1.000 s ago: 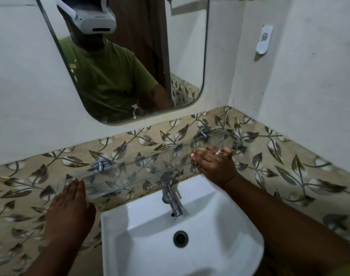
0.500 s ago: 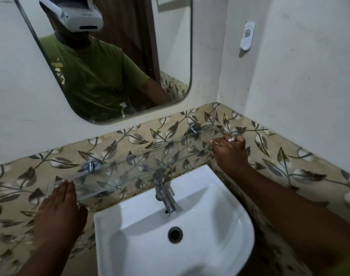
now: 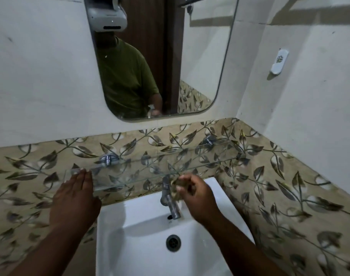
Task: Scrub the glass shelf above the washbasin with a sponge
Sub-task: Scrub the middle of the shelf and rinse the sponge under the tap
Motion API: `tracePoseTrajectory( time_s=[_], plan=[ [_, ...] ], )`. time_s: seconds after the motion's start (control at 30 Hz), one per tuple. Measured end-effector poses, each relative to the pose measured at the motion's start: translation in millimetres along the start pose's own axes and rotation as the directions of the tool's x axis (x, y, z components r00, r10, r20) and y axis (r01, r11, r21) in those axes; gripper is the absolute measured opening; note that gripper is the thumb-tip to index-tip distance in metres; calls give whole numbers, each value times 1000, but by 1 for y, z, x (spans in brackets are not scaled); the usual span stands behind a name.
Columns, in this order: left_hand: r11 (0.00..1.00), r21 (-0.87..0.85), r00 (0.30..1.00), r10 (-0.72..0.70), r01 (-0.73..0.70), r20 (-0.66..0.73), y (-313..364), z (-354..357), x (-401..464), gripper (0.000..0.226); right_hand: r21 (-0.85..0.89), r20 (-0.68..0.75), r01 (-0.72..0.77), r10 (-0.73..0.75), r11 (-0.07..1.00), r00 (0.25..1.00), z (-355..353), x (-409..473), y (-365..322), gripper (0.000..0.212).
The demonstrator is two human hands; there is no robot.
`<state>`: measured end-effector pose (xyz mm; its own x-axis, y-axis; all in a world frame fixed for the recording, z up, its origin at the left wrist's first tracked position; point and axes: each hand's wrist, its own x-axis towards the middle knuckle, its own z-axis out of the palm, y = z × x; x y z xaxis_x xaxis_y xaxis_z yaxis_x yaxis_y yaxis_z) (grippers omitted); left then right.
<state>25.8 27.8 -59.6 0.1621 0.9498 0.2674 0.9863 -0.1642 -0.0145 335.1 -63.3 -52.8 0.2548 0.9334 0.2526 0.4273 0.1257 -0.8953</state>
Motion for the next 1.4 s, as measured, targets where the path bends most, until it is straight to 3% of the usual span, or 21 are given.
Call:
tracePoseTrajectory(
  time_s=[0.13, 0.23, 0.37, 0.47, 0.67, 0.77, 0.9, 1.0, 1.23, 1.33, 1.4],
  plan=[
    [999, -23, 999, 23, -24, -26, -3, 2, 0, 87, 3, -173, -38, 38, 999, 984, -14, 69, -52, 19],
    [999, -26, 999, 26, -27, -25, -6, 4, -1, 87, -213, -168, -104, 69, 971, 983, -11, 106, -52, 19],
    [999, -33, 999, 35, -35, -7, -7, 4, -1, 88, -647, -60, -60, 28, 760, 998, 10, 113, -40, 40],
    [999, -35, 999, 34, -34, -16, -7, 2, 0, 88, -789, 0, -24, 39, 613, 999, 22, 113, -43, 44],
    [999, -24, 999, 39, -40, -12, -10, 5, -2, 88, -807, -38, -77, 79, 585, 996, 33, 120, -46, 40],
    [999, -33, 1000, 27, -28, -15, -9, 6, -3, 88, -807, 30, 9, 25, 591, 999, 48, 112, -53, 39],
    [999, -33, 1000, 21, -21, -7, -9, 6, -3, 88, -761, 207, 215, -85, 612, 975, 46, 89, -50, 56],
    [999, -26, 1000, 18, -19, -8, -9, 6, -2, 87, -722, 258, 285, -138, 630, 956, 17, 77, -39, 46],
    [1000, -3, 1000, 2, -2, 7, -7, 3, -5, 89, -860, 78, 91, -48, 502, 996, -32, 107, -23, 48],
    [1000, -10, 1000, -10, 10, 3, -6, 2, -4, 88, -828, 23, 65, -83, 557, 996, 4, 108, -33, 40],
    [1000, -16, 1000, -9, 9, 8, -6, 3, -4, 88, -791, 71, 139, -136, 596, 988, 33, 100, -39, 39]
  ],
)
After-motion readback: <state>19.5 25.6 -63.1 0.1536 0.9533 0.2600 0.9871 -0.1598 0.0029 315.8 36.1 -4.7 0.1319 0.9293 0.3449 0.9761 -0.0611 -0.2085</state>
